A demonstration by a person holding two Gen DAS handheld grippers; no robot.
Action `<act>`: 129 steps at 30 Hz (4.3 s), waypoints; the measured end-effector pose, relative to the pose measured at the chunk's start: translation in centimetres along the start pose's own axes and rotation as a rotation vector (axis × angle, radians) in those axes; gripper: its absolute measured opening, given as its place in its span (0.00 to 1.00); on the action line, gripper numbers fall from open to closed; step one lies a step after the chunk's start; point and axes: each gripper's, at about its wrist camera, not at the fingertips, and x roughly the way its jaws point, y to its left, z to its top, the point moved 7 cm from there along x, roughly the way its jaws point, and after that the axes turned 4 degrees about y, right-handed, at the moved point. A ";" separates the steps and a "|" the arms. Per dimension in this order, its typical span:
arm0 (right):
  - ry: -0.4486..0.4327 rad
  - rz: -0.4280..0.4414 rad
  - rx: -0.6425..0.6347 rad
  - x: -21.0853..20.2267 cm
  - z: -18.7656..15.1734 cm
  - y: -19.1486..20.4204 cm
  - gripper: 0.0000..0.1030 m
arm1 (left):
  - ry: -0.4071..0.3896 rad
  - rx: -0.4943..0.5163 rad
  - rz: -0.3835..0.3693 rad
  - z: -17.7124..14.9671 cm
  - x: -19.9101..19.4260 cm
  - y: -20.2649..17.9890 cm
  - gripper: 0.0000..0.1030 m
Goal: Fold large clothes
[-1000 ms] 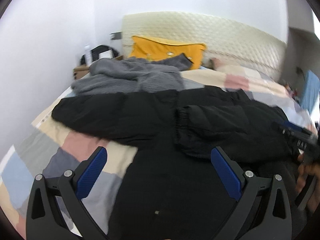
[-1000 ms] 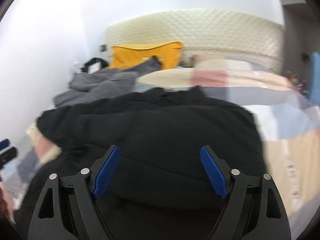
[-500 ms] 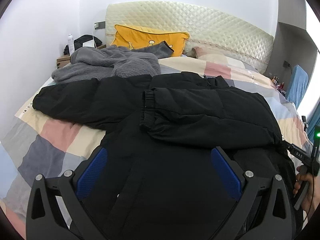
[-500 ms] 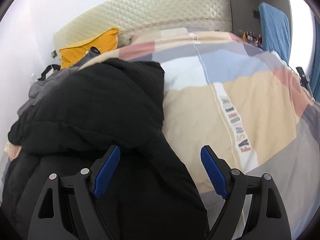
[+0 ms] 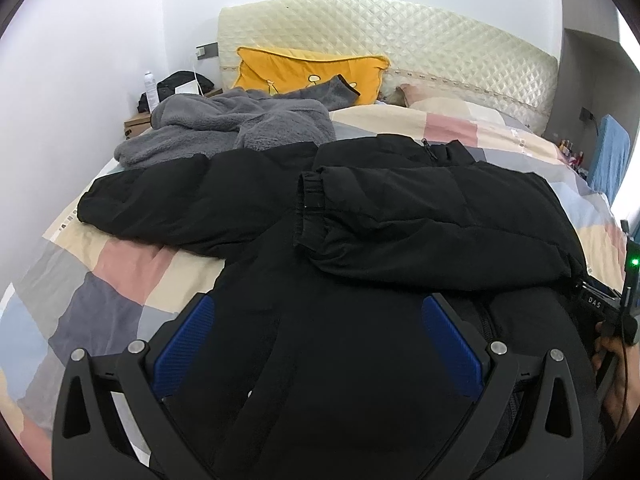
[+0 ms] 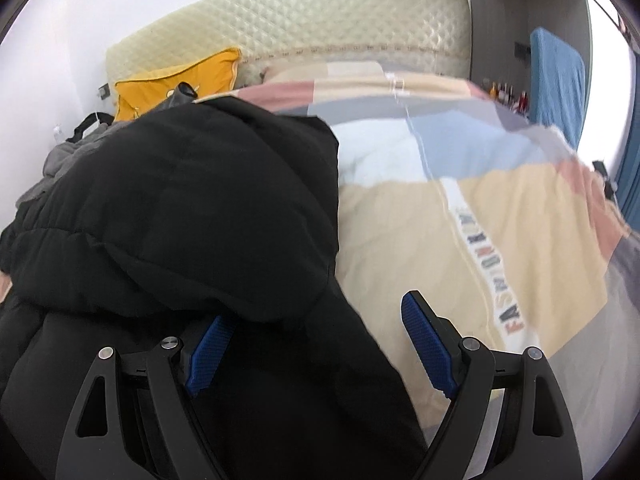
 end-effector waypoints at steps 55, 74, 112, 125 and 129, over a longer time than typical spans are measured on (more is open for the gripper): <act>-0.236 0.182 -0.092 -24.5 -5.1 10.7 0.86 | -0.111 0.077 -0.148 -3.2 -11.0 -5.2 1.00; -0.293 0.136 -0.037 -28.8 -8.7 8.9 0.98 | -0.135 0.110 -0.158 -6.0 -12.8 -7.6 1.00; -0.295 0.166 0.001 -28.5 -9.5 7.8 1.00 | -0.113 0.010 -0.031 4.4 -13.4 9.3 1.00; -0.267 0.123 0.033 -27.0 -9.4 7.6 1.00 | -0.154 -0.004 0.177 9.8 -7.0 23.5 1.00; -0.260 0.089 0.086 -26.9 -9.6 6.3 1.00 | -0.087 -0.092 0.180 9.2 -2.7 28.5 1.00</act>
